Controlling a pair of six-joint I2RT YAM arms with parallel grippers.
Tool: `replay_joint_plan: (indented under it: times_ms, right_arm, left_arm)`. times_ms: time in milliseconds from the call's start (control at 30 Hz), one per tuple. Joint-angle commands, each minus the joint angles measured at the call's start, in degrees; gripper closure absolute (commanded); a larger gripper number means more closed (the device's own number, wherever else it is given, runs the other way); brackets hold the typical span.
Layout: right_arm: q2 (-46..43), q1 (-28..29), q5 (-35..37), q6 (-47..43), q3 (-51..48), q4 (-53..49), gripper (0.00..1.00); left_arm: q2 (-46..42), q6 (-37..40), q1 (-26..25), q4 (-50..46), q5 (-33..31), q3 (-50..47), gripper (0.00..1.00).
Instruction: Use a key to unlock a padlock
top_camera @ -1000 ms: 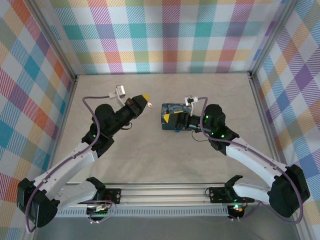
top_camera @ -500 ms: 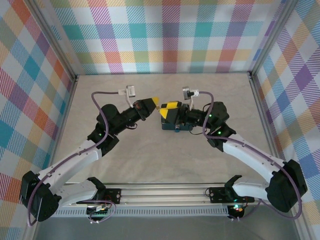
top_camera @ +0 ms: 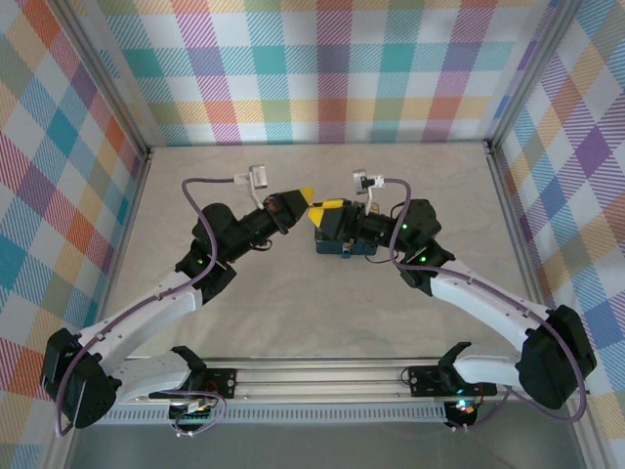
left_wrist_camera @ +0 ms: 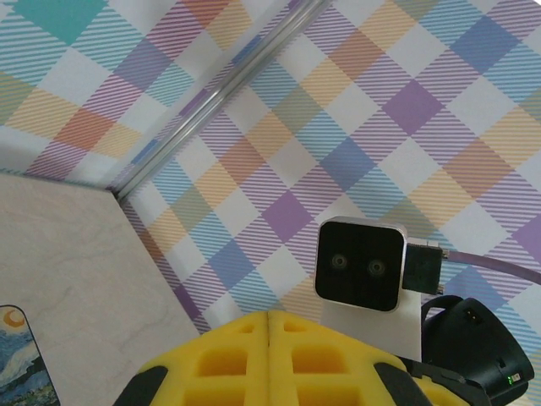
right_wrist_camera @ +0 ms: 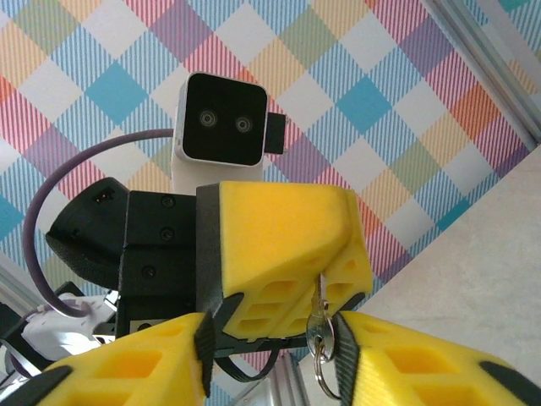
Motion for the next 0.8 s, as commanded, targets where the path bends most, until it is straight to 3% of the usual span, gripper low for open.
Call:
replay_joint_plan:
  times_ms: [0,600,767]
  right_arm:
    - [0.29,0.44,0.83,0.05,-0.58,2.46,0.63]
    - [0.82,0.48,2.37,0.99,-1.26,1.33,0.99]
    - [-0.36,0.48,3.42,-0.31,-1.63,-1.67,1.00]
  left_arm:
    - [-0.25,0.02,-0.87,2.53,-1.15,1.35,1.00]
    - [-0.11,-0.31,-0.84,2.74,-2.28,1.02,1.00]
    - [-0.36,-0.37,-0.88,2.25,-2.46,0.98,0.97]
